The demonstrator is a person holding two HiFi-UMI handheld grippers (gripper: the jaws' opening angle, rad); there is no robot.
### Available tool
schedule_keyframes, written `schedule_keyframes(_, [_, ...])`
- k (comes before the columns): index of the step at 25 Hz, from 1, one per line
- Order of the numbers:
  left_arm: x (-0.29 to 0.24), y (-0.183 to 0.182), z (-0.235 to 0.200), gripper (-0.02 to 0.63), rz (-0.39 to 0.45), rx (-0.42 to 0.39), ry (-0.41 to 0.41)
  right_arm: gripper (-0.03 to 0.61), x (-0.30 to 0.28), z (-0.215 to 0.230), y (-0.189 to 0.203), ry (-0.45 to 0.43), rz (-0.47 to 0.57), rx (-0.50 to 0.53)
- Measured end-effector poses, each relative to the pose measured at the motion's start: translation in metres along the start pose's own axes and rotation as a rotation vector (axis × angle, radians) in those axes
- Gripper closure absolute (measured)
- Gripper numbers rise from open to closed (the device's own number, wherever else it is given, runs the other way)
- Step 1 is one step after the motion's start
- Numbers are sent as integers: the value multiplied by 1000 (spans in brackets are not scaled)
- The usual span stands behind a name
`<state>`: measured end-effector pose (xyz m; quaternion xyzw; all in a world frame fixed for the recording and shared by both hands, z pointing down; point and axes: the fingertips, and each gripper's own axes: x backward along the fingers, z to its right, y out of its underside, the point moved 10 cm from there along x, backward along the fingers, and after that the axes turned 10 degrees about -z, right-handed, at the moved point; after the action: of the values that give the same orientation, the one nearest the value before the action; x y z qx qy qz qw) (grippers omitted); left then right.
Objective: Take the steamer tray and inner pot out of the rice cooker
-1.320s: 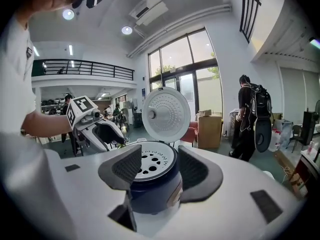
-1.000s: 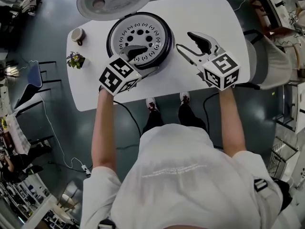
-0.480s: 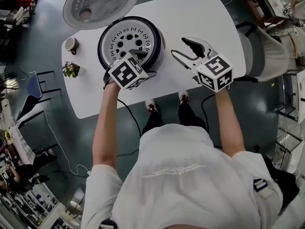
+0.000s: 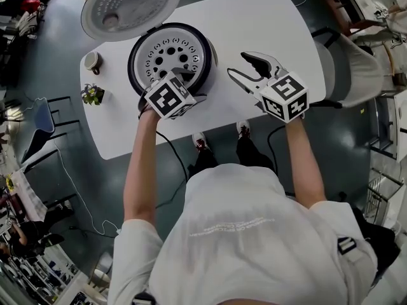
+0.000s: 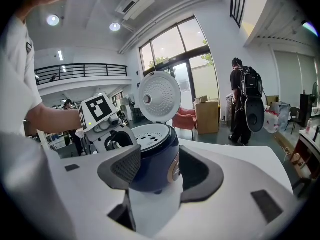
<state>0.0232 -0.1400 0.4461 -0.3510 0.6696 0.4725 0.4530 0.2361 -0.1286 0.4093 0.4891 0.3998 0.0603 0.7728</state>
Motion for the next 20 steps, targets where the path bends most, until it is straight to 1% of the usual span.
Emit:
schedule_keyframes(4, [2, 1, 2, 307, 8, -5, -4, 327, -2, -3, 0, -9, -5, 3])
schedule_keyframes(8, [10, 3, 1, 331, 72, 7, -22, 327, -2, -5, -4, -14, -1, 15])
schedule_keyframes(11, [21, 6, -1, 370, 135, 41, -36, 328, 1, -8, -8, -12, 5, 22])
schedule_keyframes(17, [35, 16, 1, 458, 264, 62, -111, 334, 6, -14, -10, -4, 10, 34])
schedule_keyframes(20, [38, 18, 1, 500, 300, 75, -155, 337, 8, -14, -12, 1, 12, 42])
